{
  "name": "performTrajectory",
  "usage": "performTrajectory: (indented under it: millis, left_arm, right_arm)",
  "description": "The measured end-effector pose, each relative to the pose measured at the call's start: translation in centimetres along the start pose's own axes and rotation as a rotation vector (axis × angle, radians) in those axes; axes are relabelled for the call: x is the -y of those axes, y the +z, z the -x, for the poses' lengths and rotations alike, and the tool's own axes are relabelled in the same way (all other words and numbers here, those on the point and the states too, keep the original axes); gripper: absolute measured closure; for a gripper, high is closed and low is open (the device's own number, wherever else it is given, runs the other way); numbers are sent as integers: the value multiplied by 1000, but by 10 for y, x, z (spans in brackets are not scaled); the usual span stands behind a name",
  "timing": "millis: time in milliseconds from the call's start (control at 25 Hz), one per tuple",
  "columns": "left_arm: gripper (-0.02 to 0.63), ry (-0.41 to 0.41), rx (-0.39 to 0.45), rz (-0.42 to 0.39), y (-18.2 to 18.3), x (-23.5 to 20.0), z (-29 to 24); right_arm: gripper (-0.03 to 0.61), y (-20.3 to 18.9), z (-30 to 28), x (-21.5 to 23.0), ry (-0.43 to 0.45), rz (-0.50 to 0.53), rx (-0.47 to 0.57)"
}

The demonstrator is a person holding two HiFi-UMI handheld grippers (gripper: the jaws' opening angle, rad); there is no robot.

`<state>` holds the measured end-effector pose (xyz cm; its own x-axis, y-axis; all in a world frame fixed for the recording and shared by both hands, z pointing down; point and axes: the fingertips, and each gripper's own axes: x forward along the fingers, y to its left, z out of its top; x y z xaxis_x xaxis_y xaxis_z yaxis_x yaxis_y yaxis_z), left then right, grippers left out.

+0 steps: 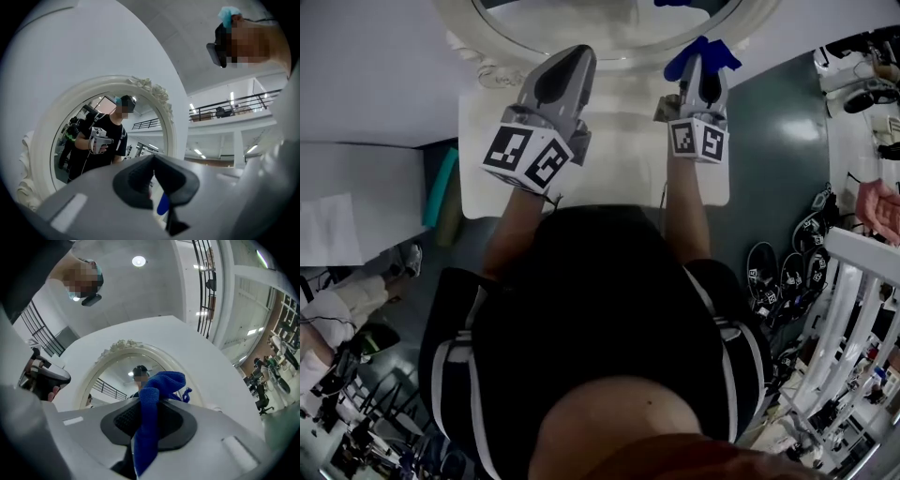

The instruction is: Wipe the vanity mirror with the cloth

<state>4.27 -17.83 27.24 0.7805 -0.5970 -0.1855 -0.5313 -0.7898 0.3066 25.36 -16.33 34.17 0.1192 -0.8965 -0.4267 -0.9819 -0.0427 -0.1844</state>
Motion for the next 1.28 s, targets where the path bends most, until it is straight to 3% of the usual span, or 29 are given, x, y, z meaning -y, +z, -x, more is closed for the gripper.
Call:
performTrajectory:
  millis: [440, 840, 1280]
  left_arm:
    - [601, 2, -35, -28, -12, 4, -13]
    - [601, 28, -79, -23, -63, -6, -44]
    - [603, 84, -139, -23, -100, -26, -58]
  right_arm:
    - [502, -53, 0, 27, -76, -83, -65]
    - [502, -113, 1, 71, -142, -145, -132]
    - [502, -147, -19, 76, -130, -159, -134]
